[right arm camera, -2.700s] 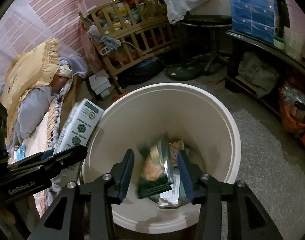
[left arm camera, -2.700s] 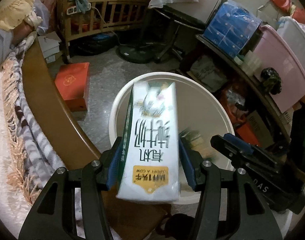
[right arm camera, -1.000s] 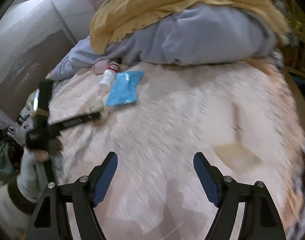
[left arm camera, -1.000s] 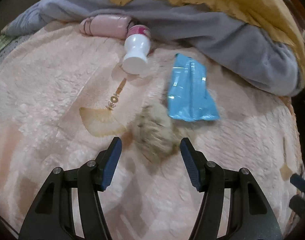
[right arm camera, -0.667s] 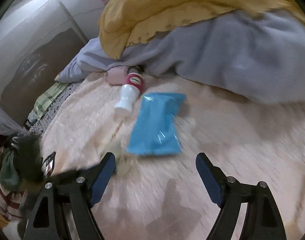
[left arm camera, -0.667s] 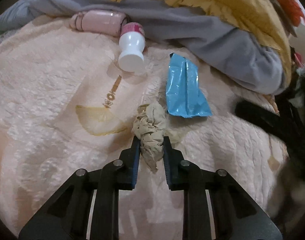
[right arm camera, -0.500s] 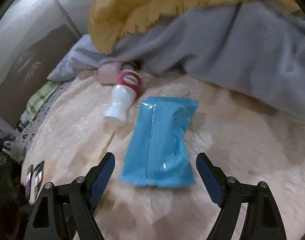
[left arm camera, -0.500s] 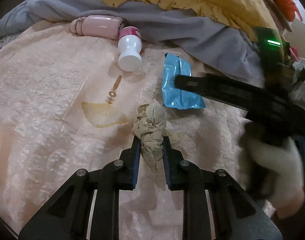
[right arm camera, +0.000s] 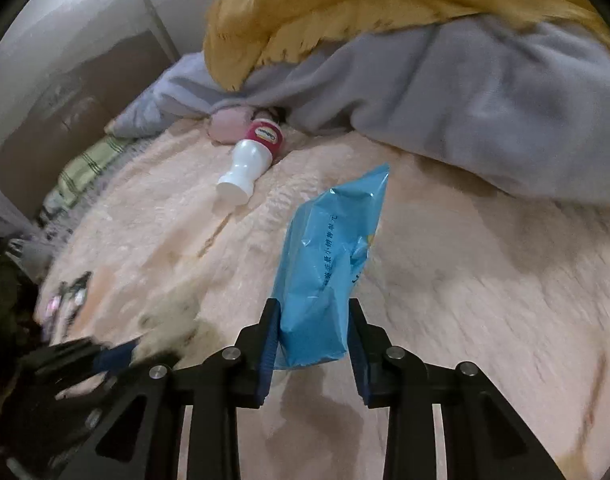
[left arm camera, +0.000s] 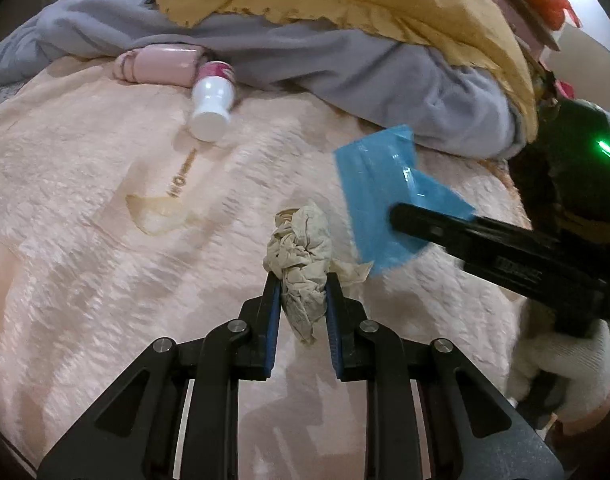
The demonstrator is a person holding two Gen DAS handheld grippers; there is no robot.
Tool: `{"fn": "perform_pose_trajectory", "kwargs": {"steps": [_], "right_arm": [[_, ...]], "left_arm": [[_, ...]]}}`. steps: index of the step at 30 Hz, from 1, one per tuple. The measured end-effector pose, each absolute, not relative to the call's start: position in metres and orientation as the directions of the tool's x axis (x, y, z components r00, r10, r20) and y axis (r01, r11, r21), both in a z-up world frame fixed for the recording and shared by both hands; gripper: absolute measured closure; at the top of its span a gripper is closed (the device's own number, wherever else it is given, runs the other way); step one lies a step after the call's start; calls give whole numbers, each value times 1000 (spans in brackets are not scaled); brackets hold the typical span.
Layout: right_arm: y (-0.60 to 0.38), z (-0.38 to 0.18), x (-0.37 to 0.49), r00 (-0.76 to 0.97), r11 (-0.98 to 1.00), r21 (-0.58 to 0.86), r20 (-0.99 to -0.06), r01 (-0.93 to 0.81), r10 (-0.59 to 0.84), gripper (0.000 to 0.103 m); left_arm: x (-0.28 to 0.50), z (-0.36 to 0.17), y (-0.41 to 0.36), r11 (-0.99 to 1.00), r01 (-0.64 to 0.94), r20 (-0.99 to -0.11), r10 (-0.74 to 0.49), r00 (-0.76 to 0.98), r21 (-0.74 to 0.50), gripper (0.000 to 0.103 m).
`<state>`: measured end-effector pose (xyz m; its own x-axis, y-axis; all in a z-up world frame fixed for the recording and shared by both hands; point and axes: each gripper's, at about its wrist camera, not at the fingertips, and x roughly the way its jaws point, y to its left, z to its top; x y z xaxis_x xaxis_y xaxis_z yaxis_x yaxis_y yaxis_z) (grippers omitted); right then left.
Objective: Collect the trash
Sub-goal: 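Grasp the beige cloth with the left tool while the right grasps the blue plastic bag, then carry the beige cloth and blue plastic bag over the cream bucket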
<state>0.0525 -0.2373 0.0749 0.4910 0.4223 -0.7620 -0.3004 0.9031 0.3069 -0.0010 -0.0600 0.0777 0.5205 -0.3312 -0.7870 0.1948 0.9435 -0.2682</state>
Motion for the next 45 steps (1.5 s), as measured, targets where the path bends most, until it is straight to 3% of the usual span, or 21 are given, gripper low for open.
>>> {"fn": "perform_pose_trajectory", "kwargs": {"steps": [6, 18, 45], "right_arm": [[-288, 89, -20, 511, 892, 386, -732, -236, 452, 72], [-359, 111, -145, 590, 905, 408, -703, -123, 398, 72], [-542, 135, -290, 737, 886, 410, -664, 218, 126, 72]], "left_arm": [[-33, 83, -88, 931, 260, -792, -356, 496, -256, 85], [-87, 111, -160, 890, 410, -777, -399, 487, -200, 85], [-159, 139, -353, 696, 708, -771, -513, 377, -117, 85]]}}
